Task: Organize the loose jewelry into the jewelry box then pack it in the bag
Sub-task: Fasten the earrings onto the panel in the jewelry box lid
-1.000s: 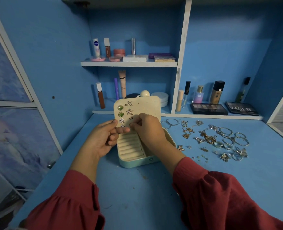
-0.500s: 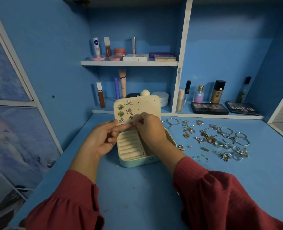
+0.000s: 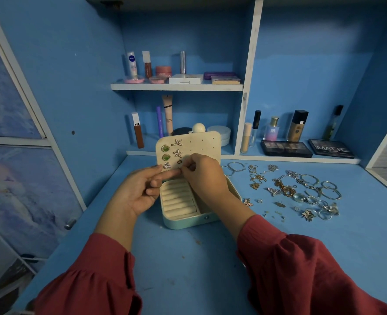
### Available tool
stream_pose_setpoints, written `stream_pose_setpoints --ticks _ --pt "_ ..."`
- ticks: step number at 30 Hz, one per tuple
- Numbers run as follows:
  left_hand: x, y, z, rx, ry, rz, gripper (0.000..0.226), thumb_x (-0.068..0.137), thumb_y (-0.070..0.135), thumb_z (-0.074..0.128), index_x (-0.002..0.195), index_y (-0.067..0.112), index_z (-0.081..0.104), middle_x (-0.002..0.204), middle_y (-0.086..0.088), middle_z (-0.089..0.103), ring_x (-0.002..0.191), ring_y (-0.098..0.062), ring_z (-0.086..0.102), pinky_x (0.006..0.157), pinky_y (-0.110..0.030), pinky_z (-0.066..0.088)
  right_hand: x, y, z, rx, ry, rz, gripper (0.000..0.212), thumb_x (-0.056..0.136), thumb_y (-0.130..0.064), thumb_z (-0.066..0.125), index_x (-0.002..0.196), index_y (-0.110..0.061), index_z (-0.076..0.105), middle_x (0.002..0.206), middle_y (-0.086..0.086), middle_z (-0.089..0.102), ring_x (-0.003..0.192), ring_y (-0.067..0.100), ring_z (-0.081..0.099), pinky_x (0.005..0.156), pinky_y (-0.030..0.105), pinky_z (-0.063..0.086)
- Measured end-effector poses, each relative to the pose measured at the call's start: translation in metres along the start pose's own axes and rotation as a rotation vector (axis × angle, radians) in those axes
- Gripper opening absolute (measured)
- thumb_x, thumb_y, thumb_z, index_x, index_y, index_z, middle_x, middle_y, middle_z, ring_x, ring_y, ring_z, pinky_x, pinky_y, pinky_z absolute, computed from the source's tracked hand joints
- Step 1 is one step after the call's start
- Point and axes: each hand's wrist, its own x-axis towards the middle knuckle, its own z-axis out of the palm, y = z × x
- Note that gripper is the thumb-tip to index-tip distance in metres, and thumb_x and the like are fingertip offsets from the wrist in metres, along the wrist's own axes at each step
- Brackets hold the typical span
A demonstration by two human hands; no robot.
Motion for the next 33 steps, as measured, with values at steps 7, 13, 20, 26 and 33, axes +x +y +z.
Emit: stream_pose_setpoints --ticks 7,13,20,26,33 --pt "-0.002 0.001 0.002 -0.03 -0.025 -0.016 0.025 0.096 0.011 0.046 0.117 -0.001 0.054 0.115 -0.02 0.067 0.032 -0.002 0.037 0.03 -0.007 0.027 0.001 0.001 0.0 -0.104 0.036 -0.058 0.017 0.089 -0.025 0.059 0.098 -0.012 0.065 0.096 0.006 0.068 0.089 0.025 0.061 0.078 0.04 0.049" --pt "-0.002 0.003 0.001 -0.192 -0.046 -0.072 0.039 0.086 0.004 0.047 0.125 -0.004 0.048 0.12 -0.026 0.063 0.032 -0.002 0.04 0.028 -0.009 0.028 -0.001 0.0 -0.008 -0.027 0.013 0.002 0.015 0.088 -0.026 0.06 0.095 -0.015 0.067 0.091 0.002 0.069 0.086 0.021 0.061 0.075 0.035 0.05" --pt "-0.005 0.004 0.0 -0.455 -0.034 -0.069 0.048 0.08 0.006 0.041 0.126 -0.006 0.046 0.119 -0.041 0.055 0.029 -0.003 0.037 0.028 -0.012 0.031 0.004 0.015 -0.04 -0.123 -0.021 0.062 0.013 0.086 -0.02 0.058 0.085 -0.012 0.068 0.081 0.002 0.068 0.079 0.019 0.062 0.072 0.037 0.054" --pt "-0.005 0.007 0.004 -0.481 -0.004 -0.104 0.033 0.098 0.029 0.045 0.108 0.0 0.059 0.105 -0.043 0.059 0.024 -0.003 0.037 0.032 -0.011 0.037 0.0 0.048 -0.107 -0.019 -0.202 0.158 0.023 0.079 -0.018 0.073 0.06 -0.022 0.06 0.076 0.0 0.067 0.067 0.015 0.057 0.059 0.034 0.053" --pt "0.0 0.007 0.002 -0.411 0.03 -0.15 0.031 0.096 0.002 0.029 0.104 -0.008 0.057 0.098 -0.041 0.062 0.024 -0.004 0.034 0.03 -0.012 0.035 -0.02 0.082 -0.153 -0.185 -0.476 0.217 0.005 0.075 -0.021 0.08 0.078 -0.023 0.076 0.074 -0.011 0.072 0.069 0.004 0.063 0.074 0.027 0.054"
